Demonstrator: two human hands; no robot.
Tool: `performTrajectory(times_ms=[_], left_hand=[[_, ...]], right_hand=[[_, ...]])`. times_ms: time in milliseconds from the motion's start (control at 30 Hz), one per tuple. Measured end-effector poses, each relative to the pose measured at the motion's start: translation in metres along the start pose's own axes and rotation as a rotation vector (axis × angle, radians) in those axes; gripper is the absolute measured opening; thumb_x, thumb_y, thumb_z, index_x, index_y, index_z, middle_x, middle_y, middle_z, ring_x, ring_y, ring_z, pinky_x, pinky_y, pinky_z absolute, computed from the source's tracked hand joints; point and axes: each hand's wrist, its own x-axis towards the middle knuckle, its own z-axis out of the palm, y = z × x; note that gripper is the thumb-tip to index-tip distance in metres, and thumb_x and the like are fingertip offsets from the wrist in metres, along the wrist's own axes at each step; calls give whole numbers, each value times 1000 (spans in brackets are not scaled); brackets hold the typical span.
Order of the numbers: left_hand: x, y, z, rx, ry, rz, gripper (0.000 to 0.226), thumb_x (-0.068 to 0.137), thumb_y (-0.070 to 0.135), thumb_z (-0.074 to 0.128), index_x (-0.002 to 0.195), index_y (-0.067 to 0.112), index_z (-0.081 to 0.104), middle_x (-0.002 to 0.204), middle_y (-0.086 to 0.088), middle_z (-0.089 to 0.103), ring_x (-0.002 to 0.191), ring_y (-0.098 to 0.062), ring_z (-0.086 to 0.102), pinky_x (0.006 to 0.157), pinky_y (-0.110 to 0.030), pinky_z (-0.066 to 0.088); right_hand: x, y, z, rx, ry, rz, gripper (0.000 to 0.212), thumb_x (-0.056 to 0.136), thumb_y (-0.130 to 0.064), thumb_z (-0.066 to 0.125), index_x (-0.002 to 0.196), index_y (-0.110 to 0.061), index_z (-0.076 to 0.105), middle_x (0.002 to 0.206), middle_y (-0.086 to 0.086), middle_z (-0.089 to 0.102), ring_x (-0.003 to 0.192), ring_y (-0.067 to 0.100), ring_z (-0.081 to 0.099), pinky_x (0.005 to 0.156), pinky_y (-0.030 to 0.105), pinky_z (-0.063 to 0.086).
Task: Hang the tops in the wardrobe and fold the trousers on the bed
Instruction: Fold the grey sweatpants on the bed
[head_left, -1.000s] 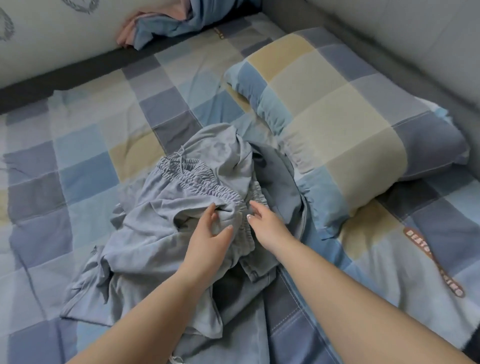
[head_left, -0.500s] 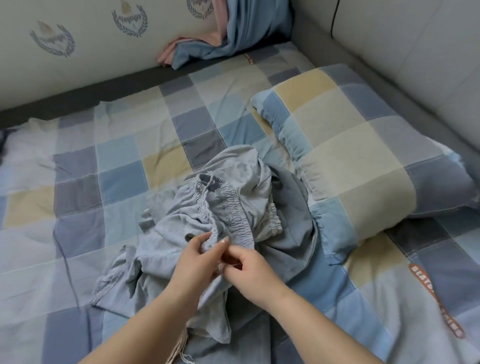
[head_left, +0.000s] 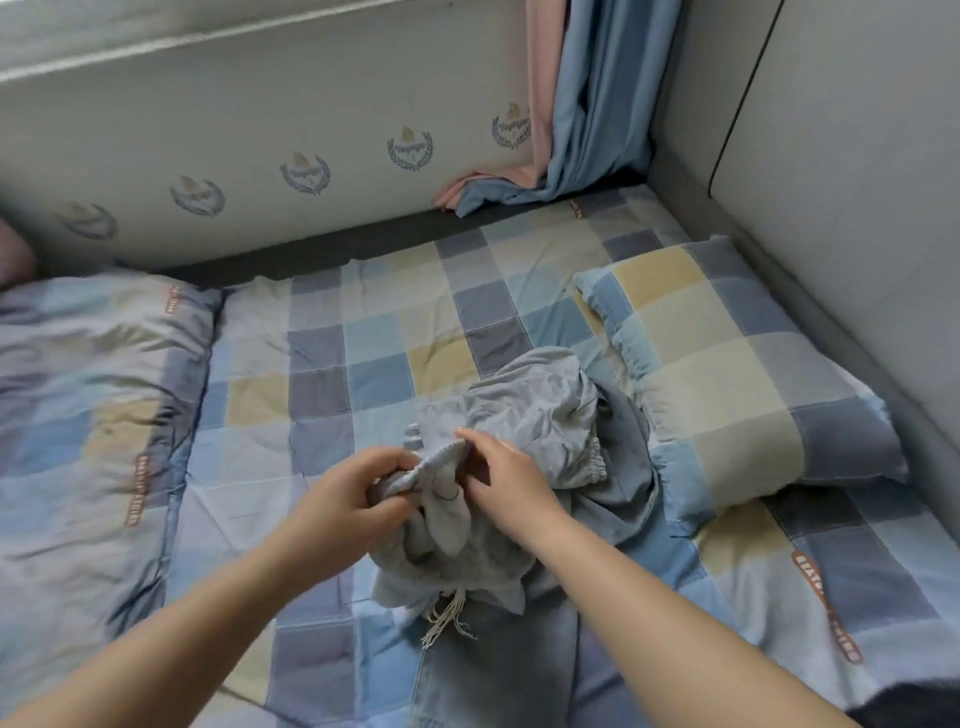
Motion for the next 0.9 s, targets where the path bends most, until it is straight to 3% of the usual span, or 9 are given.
performTrajectory(times_ms=[133, 200, 267, 333, 467, 567, 700, 833, 900], left_hand=[[-54, 19, -51, -36, 60, 55, 32, 63, 57, 61, 86, 34, 65, 80, 2, 65, 75, -17, 59, 67, -29, 46], [-79, 25, -71, -108, 117, 78, 25, 68, 51, 68, 83, 31, 67, 80, -5, 64, 76, -24, 59, 66, -29, 45], [-105, 27, -91, -186, 187, 95, 6, 80, 29, 75, 80, 30, 69, 79, -3, 66, 74, -15, 60, 65, -22, 46], [-131, 24, -111, -298, 273, 81, 12, 85, 14, 68, 80, 25, 70, 77, 0, 67, 74, -9, 61, 65, -21, 49], [-179, 5, -155, -527, 390, 40, 5, 80, 21, 74, 81, 17, 71, 79, -6, 68, 78, -18, 65, 71, -32, 54], [-214, -28, -185, -610, 451, -2, 36, 68, 34, 76, 89, 6, 67, 87, -17, 65, 84, -28, 62, 78, -42, 51], [-258, -79, -222, -771, 597, -66, 5, 91, 10, 60, 88, 8, 61, 76, -12, 63, 63, -15, 65, 53, -23, 54], [-291, -142, -271, -907, 742, -119, 15, 96, 6, 51, 83, 12, 55, 65, -7, 63, 48, -7, 61, 44, -18, 49], [-305, -175, -299, -1001, 756, -128, 15, 97, 5, 47, 85, 9, 55, 68, -9, 64, 50, -7, 63, 46, -18, 52]], right_hand=[[-11, -35, 7, -135, -24, 30, 45, 88, -23, 60, 132, -29, 51, 125, 3, 50, 115, 20, 51, 97, 31, 44], [-20, -53, 19, -194, -6, 31, 36, 85, -26, 63, 121, -27, 59, 111, 0, 46, 108, 21, 51, 92, 32, 45], [-33, -73, 37, -273, 40, 5, 29, 83, -27, 63, 111, -25, 61, 101, -1, 43, 102, 22, 51, 85, 33, 46], [-46, -88, 52, -358, 94, -1, 25, 83, -26, 62, 107, -22, 60, 101, 0, 47, 98, 24, 52, 78, 32, 45], [-71, -104, 68, -425, 195, 30, 14, 87, -15, 53, 99, -22, 53, 105, 1, 56, 95, 25, 56, 66, 33, 40], [-83, -127, 75, -515, 206, 22, 26, 88, -7, 45, 108, -23, 46, 109, 3, 56, 94, 26, 54, 65, 33, 38], [-101, -173, 93, -686, 223, -113, 54, 90, -6, 40, 138, -29, 33, 131, 5, 46, 110, 28, 50, 76, 36, 42], [-121, -209, 115, -815, 118, -337, 78, 87, -2, 52, 147, -38, 17, 136, 4, 45, 118, 27, 49, 81, 38, 48], [-126, -230, 130, -883, 107, -548, 86, 78, -2, 68, 145, -36, 25, 126, 5, 57, 105, 26, 60, 72, 36, 53]])
